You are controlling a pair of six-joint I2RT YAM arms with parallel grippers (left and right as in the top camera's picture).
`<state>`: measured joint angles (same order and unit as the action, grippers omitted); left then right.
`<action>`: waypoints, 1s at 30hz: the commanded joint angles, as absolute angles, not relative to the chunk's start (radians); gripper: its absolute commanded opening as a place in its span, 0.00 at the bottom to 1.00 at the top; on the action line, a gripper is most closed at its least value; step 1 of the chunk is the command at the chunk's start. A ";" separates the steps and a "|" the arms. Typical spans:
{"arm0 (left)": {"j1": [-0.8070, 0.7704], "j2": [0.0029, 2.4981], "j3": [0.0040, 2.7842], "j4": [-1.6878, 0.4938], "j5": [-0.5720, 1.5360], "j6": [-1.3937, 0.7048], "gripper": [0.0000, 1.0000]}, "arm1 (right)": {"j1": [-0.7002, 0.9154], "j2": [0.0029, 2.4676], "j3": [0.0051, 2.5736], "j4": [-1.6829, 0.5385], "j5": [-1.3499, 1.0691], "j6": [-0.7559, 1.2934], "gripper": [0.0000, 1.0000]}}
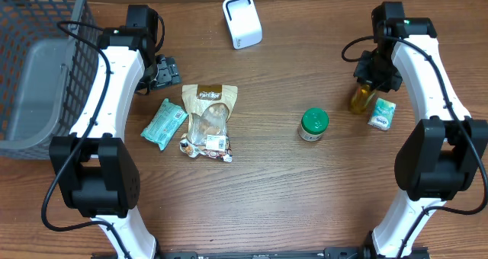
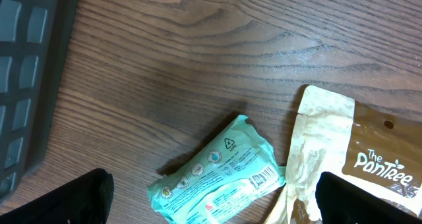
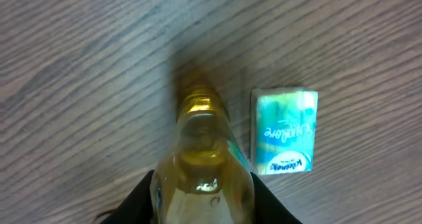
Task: Scan the item barcode
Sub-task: 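Open the right gripper and release the bottle on the table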
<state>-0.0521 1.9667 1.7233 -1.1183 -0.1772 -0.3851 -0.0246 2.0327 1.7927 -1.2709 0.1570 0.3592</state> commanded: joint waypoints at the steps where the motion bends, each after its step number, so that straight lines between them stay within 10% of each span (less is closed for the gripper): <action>1: -0.054 1.974 1.742 -1.118 -0.191 -0.370 1.00 | -0.024 2.011 1.794 -1.262 0.152 0.358 0.19; 20: -0.054 1.974 1.742 -1.118 -0.191 -0.370 1.00 | -0.024 2.011 1.794 -1.250 0.065 0.284 0.25; 30: -0.054 1.974 1.742 -1.118 -0.191 -0.370 1.00 | -0.024 2.011 1.794 -1.250 0.065 0.284 0.73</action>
<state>-0.0525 1.9667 1.7233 -1.1187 -0.1772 -0.3851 -0.0246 2.0327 1.7927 -1.2526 0.0662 0.2821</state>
